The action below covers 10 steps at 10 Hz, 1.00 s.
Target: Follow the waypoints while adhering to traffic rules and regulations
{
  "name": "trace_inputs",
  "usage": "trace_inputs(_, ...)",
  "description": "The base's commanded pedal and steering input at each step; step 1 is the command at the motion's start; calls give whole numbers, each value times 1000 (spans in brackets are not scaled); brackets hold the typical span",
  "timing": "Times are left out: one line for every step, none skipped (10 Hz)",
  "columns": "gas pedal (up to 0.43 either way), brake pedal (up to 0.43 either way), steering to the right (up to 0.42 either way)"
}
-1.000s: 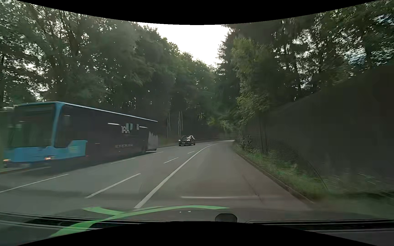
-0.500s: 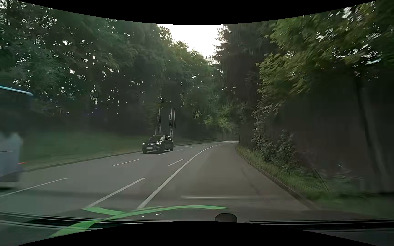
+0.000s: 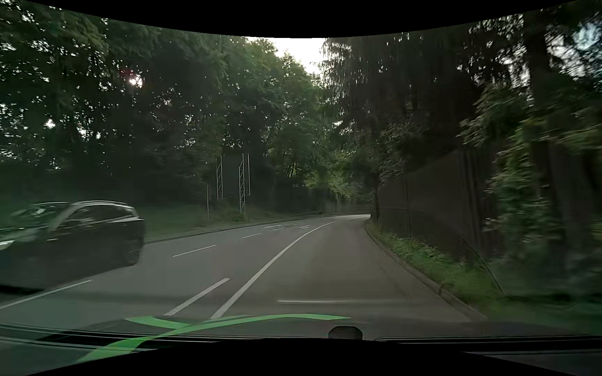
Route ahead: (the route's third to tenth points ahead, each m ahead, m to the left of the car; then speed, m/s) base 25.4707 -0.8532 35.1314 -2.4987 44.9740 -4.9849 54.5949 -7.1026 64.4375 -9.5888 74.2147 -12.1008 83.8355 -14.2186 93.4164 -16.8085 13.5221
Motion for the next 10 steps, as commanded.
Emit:
trace_inputs(197,0,14)
trace_inputs(197,0,14)
trace_inputs(197,0,15)
trace_inputs(197,0,16)
trace_inputs(197,0,17)
trace_inputs(209,0,19)
trace_inputs(209,0,19)
trace_inputs(209,0,20)
trace_inputs(209,0,20)
trace_inputs(209,0,21)
